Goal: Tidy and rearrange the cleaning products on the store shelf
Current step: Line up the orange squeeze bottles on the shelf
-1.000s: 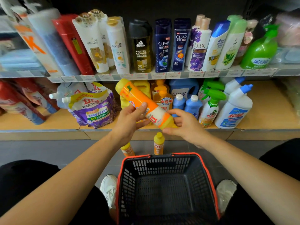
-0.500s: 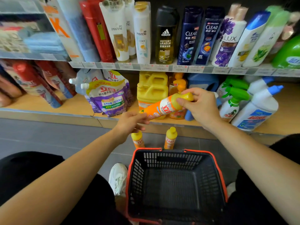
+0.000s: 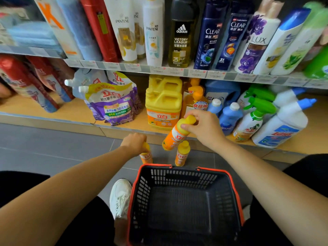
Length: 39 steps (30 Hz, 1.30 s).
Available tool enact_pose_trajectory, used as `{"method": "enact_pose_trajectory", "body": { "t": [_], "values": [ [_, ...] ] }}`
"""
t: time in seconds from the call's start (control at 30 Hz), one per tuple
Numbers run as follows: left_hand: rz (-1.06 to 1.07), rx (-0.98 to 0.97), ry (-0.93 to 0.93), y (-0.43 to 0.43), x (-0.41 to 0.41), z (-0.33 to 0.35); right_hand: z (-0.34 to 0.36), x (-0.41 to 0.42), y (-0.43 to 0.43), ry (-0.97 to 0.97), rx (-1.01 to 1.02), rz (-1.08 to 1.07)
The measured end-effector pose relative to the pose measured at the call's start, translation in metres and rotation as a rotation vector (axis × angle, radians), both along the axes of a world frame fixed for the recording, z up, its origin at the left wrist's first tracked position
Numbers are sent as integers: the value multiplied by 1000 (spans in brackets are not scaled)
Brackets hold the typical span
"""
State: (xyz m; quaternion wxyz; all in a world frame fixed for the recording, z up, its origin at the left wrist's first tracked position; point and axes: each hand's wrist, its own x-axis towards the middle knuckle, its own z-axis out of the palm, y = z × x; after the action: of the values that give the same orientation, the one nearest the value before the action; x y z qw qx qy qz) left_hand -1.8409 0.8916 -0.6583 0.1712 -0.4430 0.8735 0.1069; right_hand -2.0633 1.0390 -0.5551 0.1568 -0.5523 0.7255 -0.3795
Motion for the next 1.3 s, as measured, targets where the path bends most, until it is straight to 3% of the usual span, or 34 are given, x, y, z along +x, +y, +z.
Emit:
{"method": "enact_pose_trajectory", "body": {
  "t": [0.13, 0.33, 0.53, 0.7, 0.9, 1.2, 1.3],
  "values": [
    [-119, 5, -17, -10, 5, 4, -8, 2, -4, 111, 125, 84],
    [-212, 39, 212, -40, 35, 67, -9, 18, -19, 193, 219, 205],
    [-158, 90, 570, -60, 71, 129, 2, 38, -44, 170, 190, 221],
    [-75, 23, 752, -74, 83, 141, 29, 54, -89, 187, 51, 164],
    [0, -9, 828, -93, 92, 136, 46, 77, -159, 247, -15, 154],
    [42, 5, 829, -121, 102, 131, 10, 96, -223, 414, 188, 173],
    [38, 24, 843, -123, 100, 128, 7, 93, -230, 489, 194, 74]
  ]
}}
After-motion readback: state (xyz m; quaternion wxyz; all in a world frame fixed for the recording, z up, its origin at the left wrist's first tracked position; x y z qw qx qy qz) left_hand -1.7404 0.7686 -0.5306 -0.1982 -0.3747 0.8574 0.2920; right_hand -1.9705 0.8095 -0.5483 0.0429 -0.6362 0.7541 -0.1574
